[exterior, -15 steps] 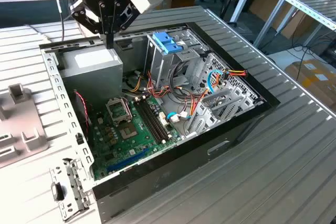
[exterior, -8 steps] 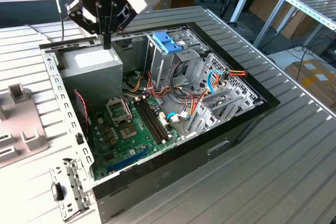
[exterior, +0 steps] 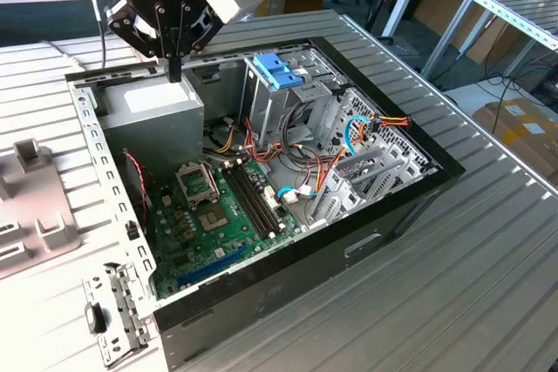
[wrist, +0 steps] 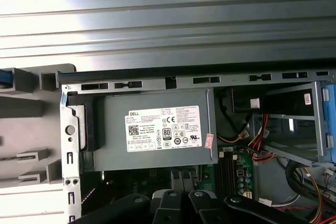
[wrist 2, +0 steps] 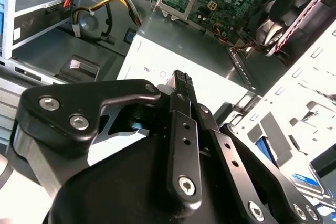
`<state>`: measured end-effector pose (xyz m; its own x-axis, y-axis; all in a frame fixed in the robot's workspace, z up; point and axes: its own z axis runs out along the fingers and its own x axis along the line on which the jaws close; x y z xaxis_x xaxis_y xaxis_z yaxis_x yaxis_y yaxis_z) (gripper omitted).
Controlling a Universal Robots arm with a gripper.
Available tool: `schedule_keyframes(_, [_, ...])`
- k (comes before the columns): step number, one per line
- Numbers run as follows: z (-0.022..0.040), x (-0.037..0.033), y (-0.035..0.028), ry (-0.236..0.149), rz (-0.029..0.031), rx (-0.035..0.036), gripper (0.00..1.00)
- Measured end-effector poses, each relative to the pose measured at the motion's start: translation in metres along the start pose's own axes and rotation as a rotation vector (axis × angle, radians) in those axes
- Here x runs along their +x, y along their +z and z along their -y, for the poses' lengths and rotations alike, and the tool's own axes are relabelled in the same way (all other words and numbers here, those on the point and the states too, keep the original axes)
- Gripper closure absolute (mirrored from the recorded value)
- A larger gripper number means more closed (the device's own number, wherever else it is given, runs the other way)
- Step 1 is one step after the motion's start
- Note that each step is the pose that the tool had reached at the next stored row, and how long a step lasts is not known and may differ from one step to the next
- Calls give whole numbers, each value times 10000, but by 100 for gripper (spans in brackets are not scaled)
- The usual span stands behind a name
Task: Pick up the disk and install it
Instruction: 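Reach for the disk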
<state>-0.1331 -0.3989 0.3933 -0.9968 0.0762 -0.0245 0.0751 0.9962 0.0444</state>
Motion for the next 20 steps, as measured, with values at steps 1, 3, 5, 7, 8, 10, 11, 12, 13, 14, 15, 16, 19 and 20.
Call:
schedule_keyframes(1, [1,12,0,0,0,0,89])
schedule_keyframes(3, [3,35,-1,0,0,1,89])
schedule_keyframes(5, [4,54,-1,0,0,0,89])
schedule_keyframes(7, [5,65,-2,0,0,1,89])
schedule_keyframes(8, [5,74,-2,0,0,1,89])
schedule_keyframes(10, [7,90,-2,0,0,0,89])
schedule_keyframes(11, [7,94,-3,0,0,0,89])
schedule_keyframes(12, [8,100,-3,-1,0,0,89])
schedule_keyframes(13, [8,106,-3,0,0,1,89])
schedule_keyframes(14, [8,111,-3,0,0,1,89])
schedule_keyframes(15, [9,116,-3,-1,0,1,89])
schedule_keyframes(16, [9,121,-3,-1,0,0,89])
schedule_keyframes(19, [12,159,-4,0,0,1,89])
schedule_keyframes(20, [12,166,-5,0,0,1,89])
